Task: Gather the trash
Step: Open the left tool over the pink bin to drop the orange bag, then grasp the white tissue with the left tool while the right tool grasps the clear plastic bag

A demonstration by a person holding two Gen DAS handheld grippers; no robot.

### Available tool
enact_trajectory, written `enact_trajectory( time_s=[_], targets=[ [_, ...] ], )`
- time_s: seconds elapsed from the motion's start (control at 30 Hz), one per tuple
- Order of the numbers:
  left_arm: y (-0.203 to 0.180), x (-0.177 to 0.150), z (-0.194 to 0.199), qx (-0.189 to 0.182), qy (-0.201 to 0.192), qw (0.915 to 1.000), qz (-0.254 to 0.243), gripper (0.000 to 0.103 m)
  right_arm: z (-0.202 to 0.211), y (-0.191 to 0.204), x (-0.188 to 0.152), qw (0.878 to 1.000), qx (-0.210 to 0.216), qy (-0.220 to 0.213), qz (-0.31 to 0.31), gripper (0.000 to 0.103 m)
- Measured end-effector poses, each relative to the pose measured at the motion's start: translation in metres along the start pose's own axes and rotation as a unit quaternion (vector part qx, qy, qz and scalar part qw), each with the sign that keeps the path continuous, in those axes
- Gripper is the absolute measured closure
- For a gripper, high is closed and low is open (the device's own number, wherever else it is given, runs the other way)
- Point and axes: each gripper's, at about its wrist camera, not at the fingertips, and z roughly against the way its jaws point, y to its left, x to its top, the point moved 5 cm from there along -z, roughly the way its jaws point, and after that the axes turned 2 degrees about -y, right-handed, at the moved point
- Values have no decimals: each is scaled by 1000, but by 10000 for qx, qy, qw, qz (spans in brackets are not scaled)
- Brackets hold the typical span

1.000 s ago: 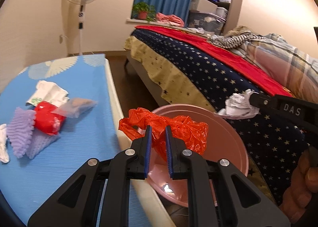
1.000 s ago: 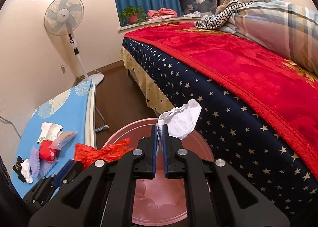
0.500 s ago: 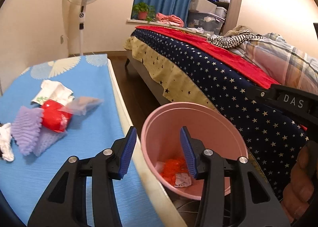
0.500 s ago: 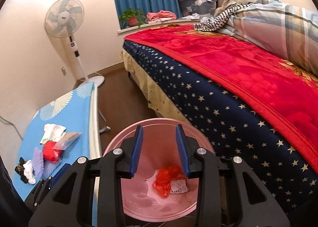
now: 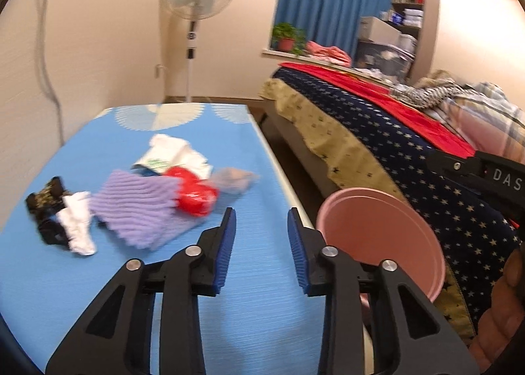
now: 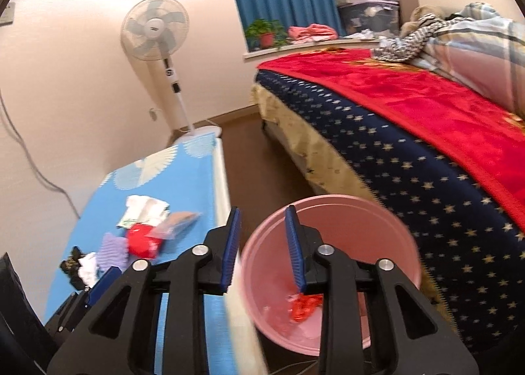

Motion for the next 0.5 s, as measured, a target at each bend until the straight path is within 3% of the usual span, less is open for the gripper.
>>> enact_trajectory(
  time_s=[0.5],
  targets=[
    [79,-6,8,1066,-216,9928,493,80,-47,61,-15,9966,783,255,23,81]
  ],
)
